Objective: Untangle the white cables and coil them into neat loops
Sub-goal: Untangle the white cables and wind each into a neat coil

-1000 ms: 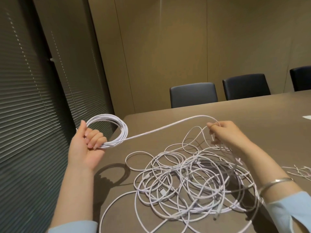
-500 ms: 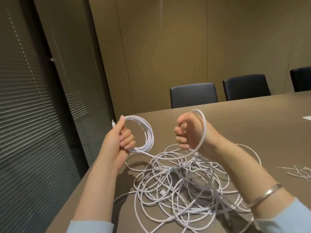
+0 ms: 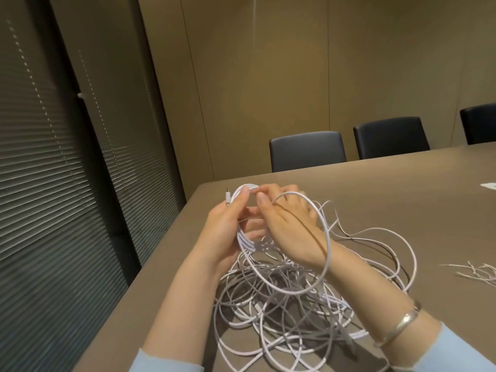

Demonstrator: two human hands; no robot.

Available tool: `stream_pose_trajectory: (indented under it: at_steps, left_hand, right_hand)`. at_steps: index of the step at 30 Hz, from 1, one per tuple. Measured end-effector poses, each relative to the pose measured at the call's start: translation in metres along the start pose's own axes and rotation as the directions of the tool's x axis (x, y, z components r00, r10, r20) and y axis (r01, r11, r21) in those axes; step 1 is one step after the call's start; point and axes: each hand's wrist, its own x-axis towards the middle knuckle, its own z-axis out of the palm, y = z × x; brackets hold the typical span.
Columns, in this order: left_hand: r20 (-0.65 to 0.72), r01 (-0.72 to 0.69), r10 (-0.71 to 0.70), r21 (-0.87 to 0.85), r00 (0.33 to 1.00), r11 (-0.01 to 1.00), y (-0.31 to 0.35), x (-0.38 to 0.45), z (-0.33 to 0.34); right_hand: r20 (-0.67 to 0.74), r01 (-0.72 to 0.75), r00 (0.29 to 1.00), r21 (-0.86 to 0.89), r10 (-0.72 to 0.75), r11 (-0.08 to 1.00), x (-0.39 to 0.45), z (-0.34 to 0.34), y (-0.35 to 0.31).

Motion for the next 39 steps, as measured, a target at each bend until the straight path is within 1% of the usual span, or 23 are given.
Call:
stream_pose_trajectory:
  at_steps: [2,3,4,5,6,7,9,10,12,13,14,16,18,20,22,26,28,30,33,35,37,38,39]
  left_hand:
    - [0.017,0.035,-0.035,0.023,0.999,0.999,-0.002,0.000,0.002]
    - [0.013,0.056,-0.056,0.031,0.998,0.998,-0.003,0.000,0.002]
    - [0.001,0.073,-0.073,0.030,0.997,0.997,-0.004,0.000,0.002]
    - [-0.019,0.084,-0.084,0.022,0.996,0.996,-0.004,0.001,0.001]
    - [-0.040,0.093,-0.093,0.007,0.995,0.996,-0.005,0.002,-0.001]
    - [-0.059,0.104,-0.106,-0.021,0.993,0.994,-0.005,0.003,-0.003]
    - [-0.091,0.123,-0.133,-0.110,0.987,0.986,-0.004,0.006,-0.008]
    - [-0.115,0.122,-0.139,-0.145,0.984,0.982,-0.003,0.007,-0.011]
    - [-0.169,0.112,-0.140,-0.167,0.976,0.980,-0.001,0.008,-0.017]
    - [-0.185,0.107,-0.138,-0.167,0.973,0.980,0.000,0.008,-0.019]
    - [-0.197,0.103,-0.136,-0.168,0.971,0.980,0.000,0.009,-0.020]
    - [-0.210,0.090,-0.120,-0.146,0.970,0.985,0.000,0.008,-0.019]
    - [-0.203,0.067,-0.081,-0.077,0.976,0.995,0.000,0.007,-0.017]
    - [-0.147,0.066,-0.072,-0.044,0.987,0.997,0.002,0.004,-0.012]
    - [-0.074,0.091,-0.094,-0.042,0.993,0.995,0.004,0.001,-0.008]
    - [0.050,0.156,-0.157,0.024,0.986,0.987,0.003,-0.002,-0.003]
    - [0.102,0.188,-0.185,-0.021,0.977,0.982,0.001,-0.003,-0.002]
    - [0.127,0.212,-0.202,-0.064,0.971,0.975,0.001,-0.002,-0.001]
    - [0.169,0.234,-0.216,-0.095,0.962,0.967,0.001,-0.002,0.001]
    - [0.208,0.250,-0.220,-0.131,0.953,0.959,0.002,-0.002,0.001]
    - [0.212,0.242,-0.200,-0.193,0.957,0.951,0.004,-0.001,-0.003]
    - [0.201,0.224,-0.179,-0.233,0.963,0.946,0.005,0.000,-0.006]
    - [0.186,0.204,-0.156,-0.277,0.970,0.939,0.006,0.000,-0.011]
  right_hand:
    - [-0.059,0.016,0.998,-0.085,-0.021,0.996,0.002,0.000,0.003]
    - [-0.034,0.032,0.999,-0.078,-0.035,0.996,0.003,-0.002,0.003]
    - [0.026,0.050,0.998,0.014,-0.051,0.999,0.003,-0.005,0.003]
    - [0.123,0.062,0.988,0.204,-0.089,0.977,0.003,-0.008,0.003]
    - [0.214,0.036,0.968,0.406,-0.133,0.913,0.003,-0.013,0.005]
    - [0.272,-0.006,0.950,0.509,-0.154,0.861,0.004,-0.020,0.008]
    - [0.324,-0.092,0.940,0.538,-0.104,0.838,0.006,-0.037,0.018]
    - [0.345,-0.161,0.936,0.584,-0.064,0.796,0.008,-0.044,0.022]
    - [0.361,-0.296,0.932,0.725,0.022,0.622,0.011,-0.054,0.029]
    - [0.355,-0.318,0.934,0.766,0.045,0.558,0.012,-0.058,0.031]
    - [0.339,-0.308,0.939,0.776,0.048,0.551,0.013,-0.060,0.031]
    - [0.266,-0.229,0.963,0.760,0.029,0.608,0.013,-0.058,0.030]
    - [0.196,-0.176,0.979,0.709,0.049,0.683,0.012,-0.051,0.027]
    - [0.160,-0.146,0.986,0.630,0.057,0.763,0.011,-0.044,0.025]
    - [0.102,-0.091,0.994,0.549,0.041,0.831,0.011,-0.036,0.023]
    - [-0.087,0.067,0.996,0.483,-0.028,0.873,0.014,-0.028,0.023]
    - [-0.154,0.147,0.984,0.412,-0.090,0.899,0.014,-0.028,0.023]
    - [-0.184,0.193,0.975,0.392,-0.129,0.899,0.014,-0.030,0.022]
    - [-0.169,0.217,0.973,0.413,-0.159,0.884,0.014,-0.027,0.024]
    - [-0.183,0.214,0.972,0.423,-0.148,0.881,0.014,-0.025,0.024]
    - [-0.211,0.165,0.975,0.445,-0.076,0.880,0.015,-0.025,0.026]
    - [-0.197,0.110,0.980,0.484,-0.014,0.868,0.016,-0.025,0.026]
    - [-0.151,0.037,0.987,0.532,0.052,0.846,0.016,-0.025,0.027]
